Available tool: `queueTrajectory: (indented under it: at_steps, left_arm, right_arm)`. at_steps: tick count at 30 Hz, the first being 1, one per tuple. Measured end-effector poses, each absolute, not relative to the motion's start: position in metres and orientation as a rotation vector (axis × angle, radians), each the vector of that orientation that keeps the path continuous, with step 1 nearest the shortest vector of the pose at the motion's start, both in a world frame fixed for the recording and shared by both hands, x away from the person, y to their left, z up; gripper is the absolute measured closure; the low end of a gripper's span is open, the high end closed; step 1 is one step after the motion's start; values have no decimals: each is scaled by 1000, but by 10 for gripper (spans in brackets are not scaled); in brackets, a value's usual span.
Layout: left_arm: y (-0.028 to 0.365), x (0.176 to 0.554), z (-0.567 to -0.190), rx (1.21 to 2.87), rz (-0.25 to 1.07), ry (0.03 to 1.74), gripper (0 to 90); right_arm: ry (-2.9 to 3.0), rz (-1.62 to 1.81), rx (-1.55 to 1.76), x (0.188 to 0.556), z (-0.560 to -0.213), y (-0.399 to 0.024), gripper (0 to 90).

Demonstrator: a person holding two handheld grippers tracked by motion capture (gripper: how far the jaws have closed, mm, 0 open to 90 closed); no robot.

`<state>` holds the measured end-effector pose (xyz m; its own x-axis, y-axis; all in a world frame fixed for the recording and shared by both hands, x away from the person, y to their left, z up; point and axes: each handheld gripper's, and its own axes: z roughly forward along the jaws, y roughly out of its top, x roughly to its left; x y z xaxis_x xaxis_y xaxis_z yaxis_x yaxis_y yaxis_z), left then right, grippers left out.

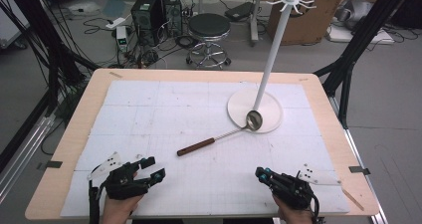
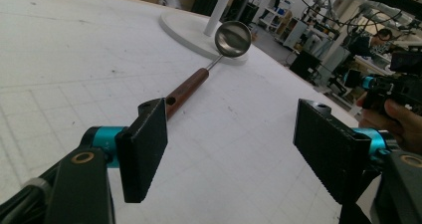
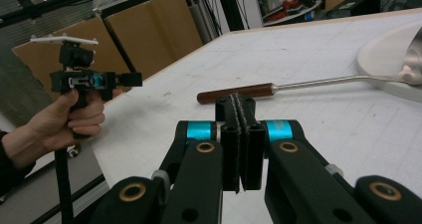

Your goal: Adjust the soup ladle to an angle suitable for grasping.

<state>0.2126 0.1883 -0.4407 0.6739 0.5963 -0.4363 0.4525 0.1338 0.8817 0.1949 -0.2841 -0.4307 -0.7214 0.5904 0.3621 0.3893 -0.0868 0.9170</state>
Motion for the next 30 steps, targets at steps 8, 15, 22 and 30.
queueTrajectory:
  at_steps: [8, 15, 22, 30]
  left_arm:
    - [166, 229, -446, 1565, 70, 866, 463]
    - [151, 241, -450, 1627, 80, 861, 813]
    - [141, 254, -453, 1702, 43, 920, 900]
    - [131, 279, -454, 1871, 43, 993, 900]
  right_arm:
    - [1985, 1915, 1114, 194, -431, -290, 893]
    - [1961, 1915, 1146, 191, -430, -299, 893]
    - [1950, 1925, 1143, 191, -428, -301, 893]
    - [1939, 1938, 1150, 190, -426, -301, 893]
